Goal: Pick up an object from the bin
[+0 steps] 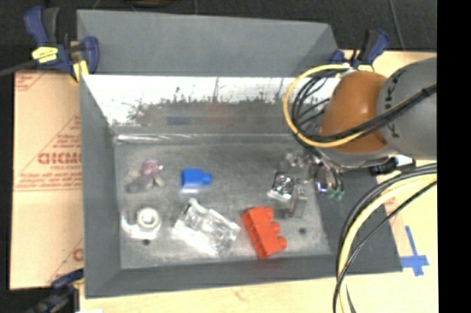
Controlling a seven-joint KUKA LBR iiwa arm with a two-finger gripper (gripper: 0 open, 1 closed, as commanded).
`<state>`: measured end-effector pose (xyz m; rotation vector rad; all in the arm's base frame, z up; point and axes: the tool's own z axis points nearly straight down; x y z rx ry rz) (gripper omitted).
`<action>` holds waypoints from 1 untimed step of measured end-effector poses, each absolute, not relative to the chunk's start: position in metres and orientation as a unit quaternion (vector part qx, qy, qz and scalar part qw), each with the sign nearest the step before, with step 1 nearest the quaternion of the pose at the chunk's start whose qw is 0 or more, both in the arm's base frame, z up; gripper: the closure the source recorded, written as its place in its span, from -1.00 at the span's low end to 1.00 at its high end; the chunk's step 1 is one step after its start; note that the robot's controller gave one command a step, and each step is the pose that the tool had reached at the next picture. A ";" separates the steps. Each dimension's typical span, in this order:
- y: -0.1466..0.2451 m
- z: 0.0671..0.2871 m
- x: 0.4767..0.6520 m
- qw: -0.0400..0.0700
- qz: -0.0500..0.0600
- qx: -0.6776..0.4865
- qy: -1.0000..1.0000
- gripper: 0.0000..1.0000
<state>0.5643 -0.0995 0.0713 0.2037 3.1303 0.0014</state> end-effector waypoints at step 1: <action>-0.100 0.071 0.565 0.003 0.000 0.064 0.998 1.00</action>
Offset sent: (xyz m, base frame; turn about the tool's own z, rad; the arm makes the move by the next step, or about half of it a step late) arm 0.0000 0.0000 0.0000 0.0000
